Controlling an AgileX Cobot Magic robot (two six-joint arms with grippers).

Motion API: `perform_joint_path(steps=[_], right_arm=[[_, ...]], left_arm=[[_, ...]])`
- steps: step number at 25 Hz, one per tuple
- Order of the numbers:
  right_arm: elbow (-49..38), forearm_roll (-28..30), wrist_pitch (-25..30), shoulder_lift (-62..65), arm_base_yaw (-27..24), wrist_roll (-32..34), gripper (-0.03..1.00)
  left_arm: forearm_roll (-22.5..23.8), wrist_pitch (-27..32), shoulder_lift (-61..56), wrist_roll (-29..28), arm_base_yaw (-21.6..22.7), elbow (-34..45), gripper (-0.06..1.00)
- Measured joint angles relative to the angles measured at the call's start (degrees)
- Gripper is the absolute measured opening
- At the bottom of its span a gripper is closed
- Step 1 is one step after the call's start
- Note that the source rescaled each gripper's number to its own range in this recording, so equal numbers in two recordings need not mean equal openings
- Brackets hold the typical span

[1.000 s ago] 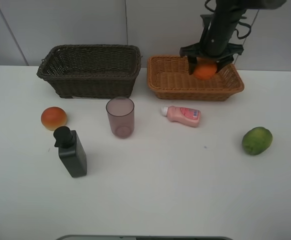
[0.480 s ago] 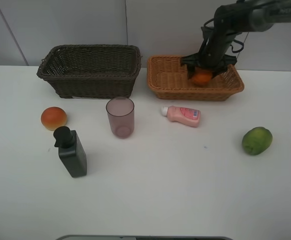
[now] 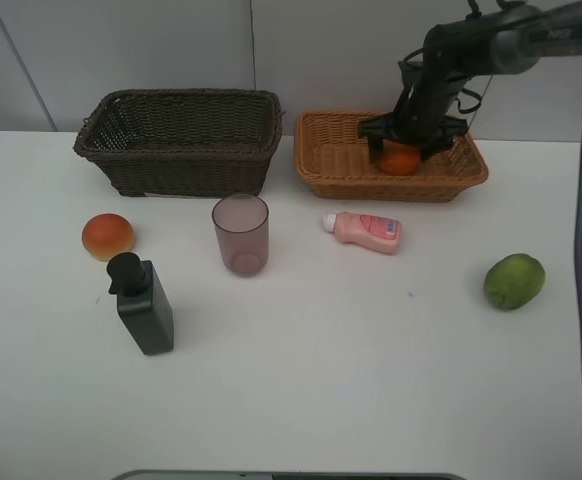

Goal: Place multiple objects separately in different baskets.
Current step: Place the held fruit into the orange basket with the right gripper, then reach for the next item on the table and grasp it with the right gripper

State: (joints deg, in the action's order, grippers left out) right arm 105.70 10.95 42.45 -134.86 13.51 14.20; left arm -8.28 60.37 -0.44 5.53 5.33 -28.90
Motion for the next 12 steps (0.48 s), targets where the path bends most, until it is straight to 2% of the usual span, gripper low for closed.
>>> perform_joint_path(steps=[2,4,9,12], right_arm=[[0.0,0.0,0.1,0.1,0.0,0.0,0.96],[0.0,0.0,0.2,0.8,0.0,0.0,0.99],[0.0,0.0,2.1,6.2,0.1,0.1,1.00],[0.0,0.3,5.2,10.1,0.3,1.1,1.00]], left_arm=[[0.0,0.0,0.0,0.0,0.0,0.0,1.00],[0.0,0.0,0.0,0.0,0.0,0.0,1.00],[0.0,0.0,0.0,0.0,0.0,0.0,1.00],[0.0,0.0,0.0,0.0,0.0,0.0,1.00]])
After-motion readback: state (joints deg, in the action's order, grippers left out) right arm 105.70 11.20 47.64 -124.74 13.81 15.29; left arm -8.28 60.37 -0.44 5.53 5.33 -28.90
